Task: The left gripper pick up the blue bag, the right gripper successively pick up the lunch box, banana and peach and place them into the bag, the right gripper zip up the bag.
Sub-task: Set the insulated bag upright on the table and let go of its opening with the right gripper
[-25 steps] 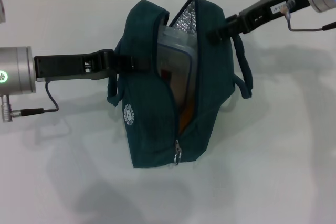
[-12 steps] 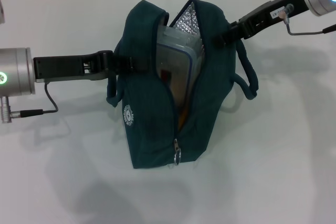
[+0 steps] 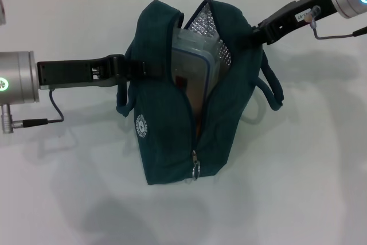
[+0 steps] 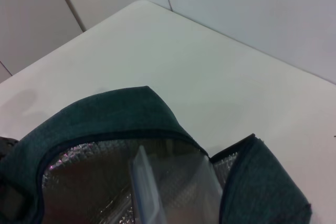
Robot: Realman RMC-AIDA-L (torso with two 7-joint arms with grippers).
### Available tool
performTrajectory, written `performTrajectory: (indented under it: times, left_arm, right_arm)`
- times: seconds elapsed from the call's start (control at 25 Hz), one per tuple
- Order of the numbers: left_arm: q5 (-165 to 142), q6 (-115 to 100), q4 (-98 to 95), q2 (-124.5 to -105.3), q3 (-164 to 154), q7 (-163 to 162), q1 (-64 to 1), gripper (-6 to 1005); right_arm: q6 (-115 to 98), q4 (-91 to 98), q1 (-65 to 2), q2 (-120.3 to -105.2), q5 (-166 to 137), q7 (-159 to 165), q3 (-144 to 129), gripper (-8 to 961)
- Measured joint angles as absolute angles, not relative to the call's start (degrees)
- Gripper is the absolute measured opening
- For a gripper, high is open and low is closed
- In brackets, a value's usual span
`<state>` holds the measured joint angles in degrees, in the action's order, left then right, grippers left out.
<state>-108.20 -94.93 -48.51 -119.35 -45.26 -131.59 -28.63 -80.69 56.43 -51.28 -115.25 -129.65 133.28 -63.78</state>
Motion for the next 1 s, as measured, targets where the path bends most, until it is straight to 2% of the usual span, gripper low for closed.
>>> performTrajectory:
  times: [0.08, 0.32, 0.56, 1.0]
  left_arm:
    - [-108.19, -94.94, -48.51, -119.35, -45.26, -131.6, -28.69, 47]
    - [-108.19, -95.04, -48.51, -119.44, -45.26, -131.68, -28.68, 47]
    - [-107.23, -95.08, -47.96, -119.44, -45.64, -131.66, -28.82, 47]
    - [-106.77, -94.93, -39.18, -119.63, -46.44, -128.72, -32.92, 47]
  right_arm:
    - [-80.75, 56.5, -51.43, -115.18, -129.65, 133.17, -63.81, 264]
    - [-81.27, 58.44, -50.93, -115.14, -129.64, 132.67, -63.81, 210]
    - [-83.26, 63.51, -49.2, -115.09, -129.04, 132.77, -63.35, 185]
    - [-88.35, 78.88, -42.78, -115.28, -128.18, 134.89, -63.35, 131]
